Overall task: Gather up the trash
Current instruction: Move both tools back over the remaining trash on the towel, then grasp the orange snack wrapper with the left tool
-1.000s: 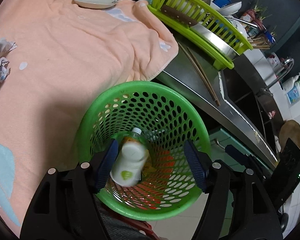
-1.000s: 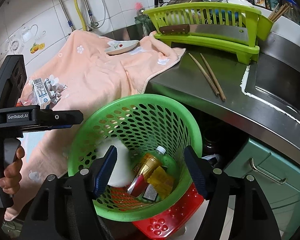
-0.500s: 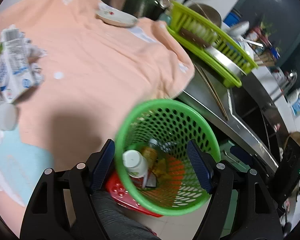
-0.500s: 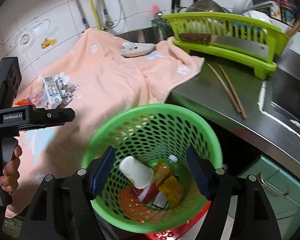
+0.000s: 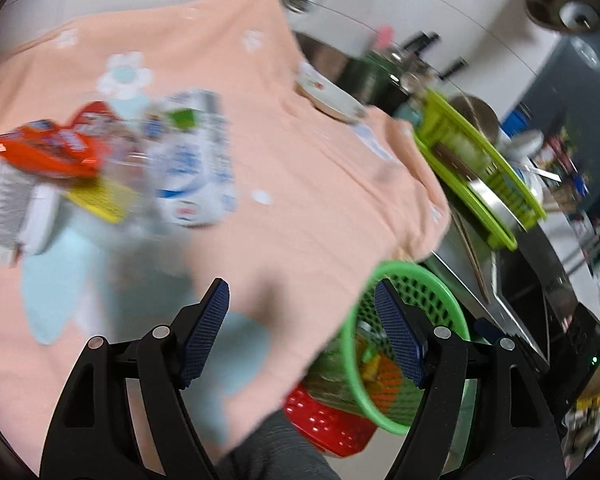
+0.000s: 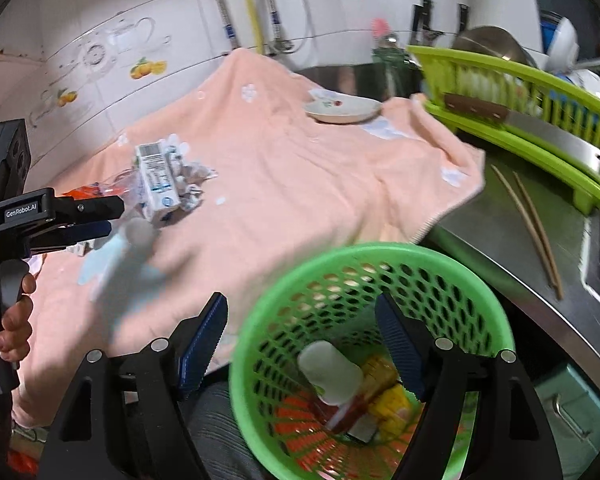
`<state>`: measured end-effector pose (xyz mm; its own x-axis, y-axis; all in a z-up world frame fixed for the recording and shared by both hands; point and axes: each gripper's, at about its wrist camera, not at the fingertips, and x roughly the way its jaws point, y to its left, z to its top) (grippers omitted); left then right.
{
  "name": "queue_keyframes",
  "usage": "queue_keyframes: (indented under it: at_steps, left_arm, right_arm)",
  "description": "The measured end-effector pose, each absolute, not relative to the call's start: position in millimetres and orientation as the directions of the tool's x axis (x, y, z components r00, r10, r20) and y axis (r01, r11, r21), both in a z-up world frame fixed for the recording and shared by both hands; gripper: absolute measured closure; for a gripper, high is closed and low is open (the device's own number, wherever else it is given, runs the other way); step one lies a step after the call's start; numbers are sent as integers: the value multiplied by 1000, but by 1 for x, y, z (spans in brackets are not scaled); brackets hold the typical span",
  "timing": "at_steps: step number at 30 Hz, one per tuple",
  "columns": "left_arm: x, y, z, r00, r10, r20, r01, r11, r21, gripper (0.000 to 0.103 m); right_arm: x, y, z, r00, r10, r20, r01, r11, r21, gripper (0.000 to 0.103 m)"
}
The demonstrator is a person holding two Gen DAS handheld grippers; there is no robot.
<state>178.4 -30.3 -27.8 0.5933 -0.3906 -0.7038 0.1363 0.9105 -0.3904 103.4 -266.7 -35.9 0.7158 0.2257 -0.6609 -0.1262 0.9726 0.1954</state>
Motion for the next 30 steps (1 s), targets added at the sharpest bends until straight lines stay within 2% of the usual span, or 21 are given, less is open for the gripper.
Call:
queue_keyframes:
  at_steps: [16,27,30]
  left_arm:
    - [188,131,4,735,-195,-649,-154,885,-440,29]
    - [217,163,-8,724,-257,-640,-170,833,-526,30]
    - [222,164,-13,719,-281,-636,-161,823,-545,35]
  right_arm:
    - [146,-166,-16,671,379,-637,-337,921,193,30]
    - [167,-107,-4,639,439,-632,-435,883,173,30]
    - [173,-95,-2,630,449,-633,-450,876,174,30]
